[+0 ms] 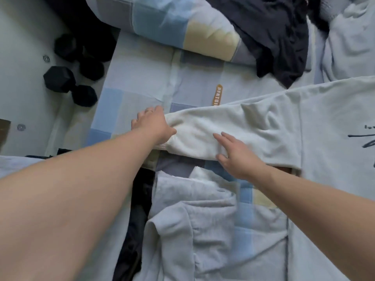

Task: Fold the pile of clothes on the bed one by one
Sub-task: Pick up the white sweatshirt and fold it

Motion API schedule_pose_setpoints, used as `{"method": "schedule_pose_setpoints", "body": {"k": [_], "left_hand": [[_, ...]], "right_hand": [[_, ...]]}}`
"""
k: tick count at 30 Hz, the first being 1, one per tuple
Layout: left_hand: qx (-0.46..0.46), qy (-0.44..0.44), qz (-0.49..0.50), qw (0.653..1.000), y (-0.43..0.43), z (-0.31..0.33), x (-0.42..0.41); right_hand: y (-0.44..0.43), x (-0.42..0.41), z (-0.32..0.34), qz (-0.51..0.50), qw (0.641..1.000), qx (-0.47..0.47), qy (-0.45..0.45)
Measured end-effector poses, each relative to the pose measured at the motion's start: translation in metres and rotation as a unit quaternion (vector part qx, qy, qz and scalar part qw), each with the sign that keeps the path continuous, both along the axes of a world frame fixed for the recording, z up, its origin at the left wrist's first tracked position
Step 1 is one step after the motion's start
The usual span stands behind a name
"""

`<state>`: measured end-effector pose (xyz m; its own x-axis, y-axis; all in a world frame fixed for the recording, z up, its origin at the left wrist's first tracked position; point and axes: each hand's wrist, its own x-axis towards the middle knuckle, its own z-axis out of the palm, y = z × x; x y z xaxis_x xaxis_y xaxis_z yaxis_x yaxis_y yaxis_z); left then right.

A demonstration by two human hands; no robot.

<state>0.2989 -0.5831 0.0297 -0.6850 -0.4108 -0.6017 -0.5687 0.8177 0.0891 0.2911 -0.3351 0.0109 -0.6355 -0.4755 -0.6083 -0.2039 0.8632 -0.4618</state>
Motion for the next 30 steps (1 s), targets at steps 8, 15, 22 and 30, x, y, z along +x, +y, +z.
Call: {"method": "schedule_pose_setpoints", "body": {"k": [8,15,22,30], "left_hand": [[0.081,-0.022,0.015,0.996,-0.045,-0.055,-0.004],[0.215,-0.001,0.148,0.965,-0.022,0.005,0.003],[0.358,0.095,0.134,0.919,0.095,0.100,-0.024],[0.375,0.177,0.102,0.904,0.318,0.145,-0.051]], "right_hand": [[-0.063,-0.009,-0.055,0.002,0.998,0.052,-0.040],[-0.038,-0.024,0.011,-0.219,0.952,-0.118,-0.180],[0.030,-0.032,0.101,-0.455,0.761,-0.308,-0.344],[0.219,-0.049,0.149,-0.521,0.650,-0.403,-0.380]]}}
